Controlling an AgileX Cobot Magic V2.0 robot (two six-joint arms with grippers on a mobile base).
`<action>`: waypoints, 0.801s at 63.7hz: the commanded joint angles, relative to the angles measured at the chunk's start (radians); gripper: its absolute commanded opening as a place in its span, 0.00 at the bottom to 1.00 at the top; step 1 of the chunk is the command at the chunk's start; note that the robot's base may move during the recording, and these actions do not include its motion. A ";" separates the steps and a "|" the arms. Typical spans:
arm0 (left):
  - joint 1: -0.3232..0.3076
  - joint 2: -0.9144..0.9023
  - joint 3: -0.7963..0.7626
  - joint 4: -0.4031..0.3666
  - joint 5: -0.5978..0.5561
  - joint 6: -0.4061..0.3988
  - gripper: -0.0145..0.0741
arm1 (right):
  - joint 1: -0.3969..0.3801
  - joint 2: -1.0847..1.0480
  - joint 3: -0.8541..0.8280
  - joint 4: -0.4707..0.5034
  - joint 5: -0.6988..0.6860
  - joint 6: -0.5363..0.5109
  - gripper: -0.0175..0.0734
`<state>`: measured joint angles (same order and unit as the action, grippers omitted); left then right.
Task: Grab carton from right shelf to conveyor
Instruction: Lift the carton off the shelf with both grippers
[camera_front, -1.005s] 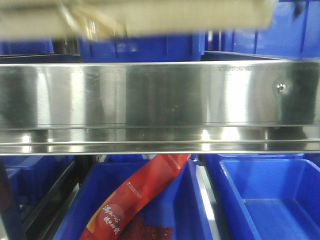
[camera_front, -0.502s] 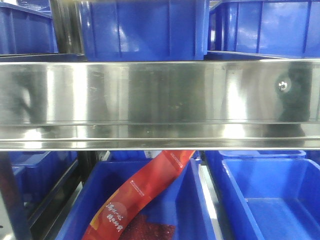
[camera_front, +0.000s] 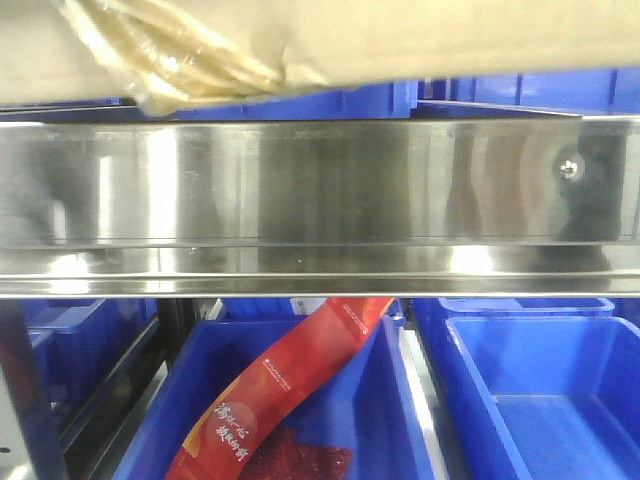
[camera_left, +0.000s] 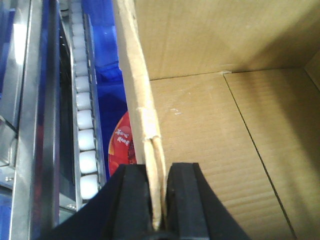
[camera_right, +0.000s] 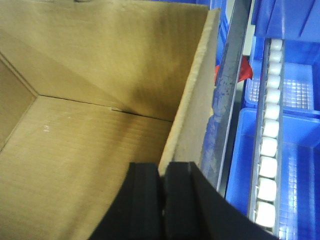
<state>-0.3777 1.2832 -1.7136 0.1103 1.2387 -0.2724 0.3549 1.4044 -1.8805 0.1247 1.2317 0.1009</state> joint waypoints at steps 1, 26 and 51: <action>-0.007 -0.019 -0.003 0.008 -0.018 0.008 0.15 | -0.005 -0.007 -0.003 -0.040 -0.047 -0.014 0.12; -0.007 -0.019 -0.003 0.008 -0.028 0.008 0.14 | -0.005 -0.007 -0.003 -0.040 -0.095 -0.014 0.12; -0.007 -0.019 -0.003 0.008 -0.062 0.008 0.14 | -0.005 -0.007 -0.003 -0.040 -0.107 -0.014 0.12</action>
<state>-0.3777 1.2832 -1.7136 0.1179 1.1983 -0.2724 0.3549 1.4044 -1.8805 0.1228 1.1768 0.0990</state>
